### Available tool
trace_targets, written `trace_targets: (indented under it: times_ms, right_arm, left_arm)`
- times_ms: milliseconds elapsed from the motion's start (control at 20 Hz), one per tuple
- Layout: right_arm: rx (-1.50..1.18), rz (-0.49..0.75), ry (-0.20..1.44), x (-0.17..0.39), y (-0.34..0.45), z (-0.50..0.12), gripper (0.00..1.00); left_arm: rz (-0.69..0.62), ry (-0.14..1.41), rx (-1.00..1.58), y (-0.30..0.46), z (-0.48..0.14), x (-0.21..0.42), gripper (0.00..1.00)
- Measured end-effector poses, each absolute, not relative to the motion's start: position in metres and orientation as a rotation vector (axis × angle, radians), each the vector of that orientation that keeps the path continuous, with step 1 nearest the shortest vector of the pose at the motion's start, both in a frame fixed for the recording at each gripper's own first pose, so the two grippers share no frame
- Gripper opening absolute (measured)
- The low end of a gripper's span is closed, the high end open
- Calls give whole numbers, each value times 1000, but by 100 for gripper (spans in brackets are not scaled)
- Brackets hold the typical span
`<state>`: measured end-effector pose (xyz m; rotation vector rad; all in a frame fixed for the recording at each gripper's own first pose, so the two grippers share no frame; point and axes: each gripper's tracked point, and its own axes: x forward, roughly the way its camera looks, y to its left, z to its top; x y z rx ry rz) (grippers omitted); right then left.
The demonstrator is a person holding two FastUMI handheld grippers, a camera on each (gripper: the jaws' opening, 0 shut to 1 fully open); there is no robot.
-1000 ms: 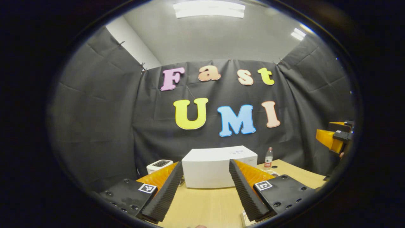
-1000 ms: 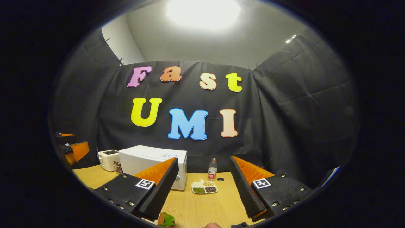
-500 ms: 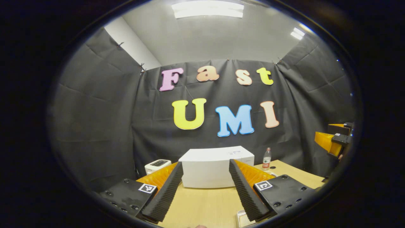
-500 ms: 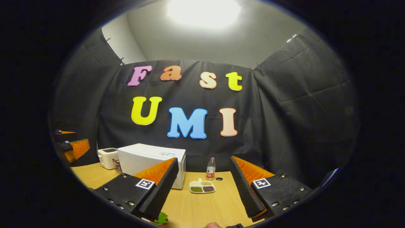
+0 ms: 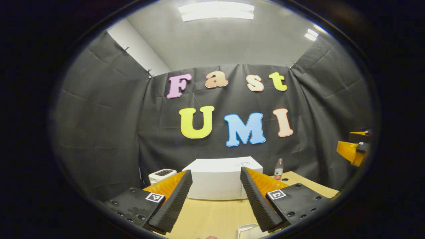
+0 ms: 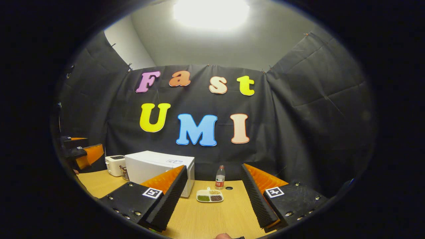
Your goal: Open the microwave oven with the left hand, put the food in, and close the microwave oven.
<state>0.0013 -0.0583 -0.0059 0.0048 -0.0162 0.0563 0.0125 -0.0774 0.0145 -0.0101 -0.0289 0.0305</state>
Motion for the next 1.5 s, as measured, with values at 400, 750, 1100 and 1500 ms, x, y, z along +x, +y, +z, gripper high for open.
trace_targets:
  times_ms: [400, 750, 1100, 1500]
  right_arm:
    - [8, -2, -29, 9, -53, 2, 97]
    - [-16, -117, -16, 21, -47, 0, 97]
    - [-56, -237, 13, 32, -42, -5, 97]
    - [-97, -317, 70, 42, -34, -19, 96]
  left_arm:
    - [-49, -33, -24, -101, 3, 87, 97]
    - [-158, -9, -29, -123, -34, 169, 97]
    - [-259, 45, -22, -157, -89, 239, 100]
    - [-317, 127, -51, -185, -159, 306, 100]
